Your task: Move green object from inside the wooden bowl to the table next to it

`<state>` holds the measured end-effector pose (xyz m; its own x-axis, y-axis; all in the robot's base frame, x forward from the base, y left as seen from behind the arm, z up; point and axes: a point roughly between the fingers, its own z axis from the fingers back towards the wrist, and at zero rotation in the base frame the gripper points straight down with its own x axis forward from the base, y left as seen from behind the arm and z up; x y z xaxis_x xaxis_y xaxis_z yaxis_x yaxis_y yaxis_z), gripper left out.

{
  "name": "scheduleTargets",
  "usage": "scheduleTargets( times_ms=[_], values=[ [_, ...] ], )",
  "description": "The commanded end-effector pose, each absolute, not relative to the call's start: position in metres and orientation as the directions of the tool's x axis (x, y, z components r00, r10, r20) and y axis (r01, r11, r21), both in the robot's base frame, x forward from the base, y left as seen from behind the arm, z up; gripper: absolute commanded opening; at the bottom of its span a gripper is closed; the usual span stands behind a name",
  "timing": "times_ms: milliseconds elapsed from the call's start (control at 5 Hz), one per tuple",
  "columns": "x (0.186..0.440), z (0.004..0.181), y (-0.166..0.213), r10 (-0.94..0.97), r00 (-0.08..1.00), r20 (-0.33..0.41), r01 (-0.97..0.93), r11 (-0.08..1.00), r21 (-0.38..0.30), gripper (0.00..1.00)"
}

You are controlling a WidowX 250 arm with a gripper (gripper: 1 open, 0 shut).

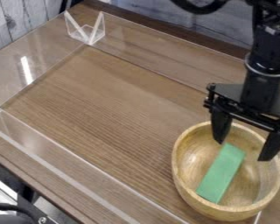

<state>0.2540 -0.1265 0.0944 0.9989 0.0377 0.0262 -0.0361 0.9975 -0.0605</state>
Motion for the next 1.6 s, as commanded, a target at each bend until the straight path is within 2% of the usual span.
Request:
scheduleTargets(
  times_ms=[0, 200, 400, 600, 800, 1200, 1400],
  values=[
    [0.264, 0.109, -0.124, 0.054, 0.996, 0.068, -0.048, 0.995, -0.09, 1.0],
    [0.264, 0.106, -0.119, 0.057, 0.997, 0.056, -0.052, 0.994, -0.093, 1.0],
    [0.253, 0.095, -0.117, -0.005, 0.999, 0.043, 0.009, 0.995, -0.097, 1.0],
    [0.243, 0.087, -0.121, -0.073, 0.995, 0.06, 0.079, 0.992, -0.101, 1.0],
    [0.245, 0.084, -0.125, -0.119, 0.987, 0.104, 0.13, 0.985, -0.112, 1.0],
    [0.243, 0.054, -0.114, -0.12, 0.99, 0.078, 0.128, 0.986, -0.111, 1.0],
    [0.243, 0.053, -0.116, -0.175, 0.982, 0.073, 0.182, 0.977, -0.108, 0.0]
  ],
)
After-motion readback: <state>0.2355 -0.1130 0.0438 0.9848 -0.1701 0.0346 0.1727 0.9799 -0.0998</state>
